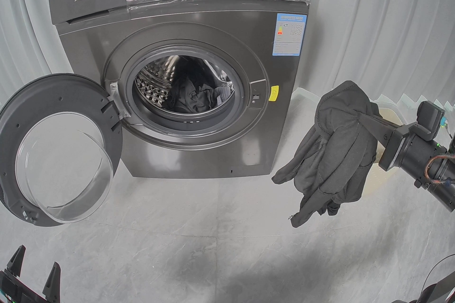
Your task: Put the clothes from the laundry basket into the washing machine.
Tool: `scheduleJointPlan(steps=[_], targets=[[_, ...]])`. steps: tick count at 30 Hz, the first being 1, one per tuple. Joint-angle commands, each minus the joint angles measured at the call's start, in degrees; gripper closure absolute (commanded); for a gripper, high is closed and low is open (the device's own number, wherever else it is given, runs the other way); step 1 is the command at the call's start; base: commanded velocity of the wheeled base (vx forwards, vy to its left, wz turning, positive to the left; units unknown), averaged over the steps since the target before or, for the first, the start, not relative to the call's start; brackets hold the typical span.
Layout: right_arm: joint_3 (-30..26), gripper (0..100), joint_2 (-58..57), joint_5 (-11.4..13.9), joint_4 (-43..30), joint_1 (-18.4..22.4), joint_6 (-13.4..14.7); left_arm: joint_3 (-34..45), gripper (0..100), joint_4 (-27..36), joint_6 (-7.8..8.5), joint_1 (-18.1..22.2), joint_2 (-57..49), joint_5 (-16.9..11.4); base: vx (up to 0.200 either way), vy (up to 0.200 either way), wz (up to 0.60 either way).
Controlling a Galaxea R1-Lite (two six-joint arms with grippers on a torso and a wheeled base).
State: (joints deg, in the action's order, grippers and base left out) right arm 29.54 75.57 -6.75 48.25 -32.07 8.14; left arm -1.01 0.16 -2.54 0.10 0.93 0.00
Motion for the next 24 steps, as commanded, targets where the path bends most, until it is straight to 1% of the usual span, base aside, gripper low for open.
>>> scheduleJointPlan(steps=[1, 11, 24], targets=[[0.0, 100, -0.2, 0.1, 0.1, -0.5, 0.1, 0.8, 0, 0.0, -0.01, 0.0, -0.8, 0.0, 0.000, 0.200, 0.00], [-0.7, 100, -0.2, 0.3, 0.2, -1.2, 0.5, 0.8, 0, 0.0, -0.01, 0.0, -0.8, 0.0, 0.000, 0.200, 0.00], [-1.2, 100, 0.0, 0.4, 0.2, -1.2, 0.5, 0.8, 0, 0.0, -0.01, 0.0, -0.8, 0.0, 0.000, 0.000, 0.00]])
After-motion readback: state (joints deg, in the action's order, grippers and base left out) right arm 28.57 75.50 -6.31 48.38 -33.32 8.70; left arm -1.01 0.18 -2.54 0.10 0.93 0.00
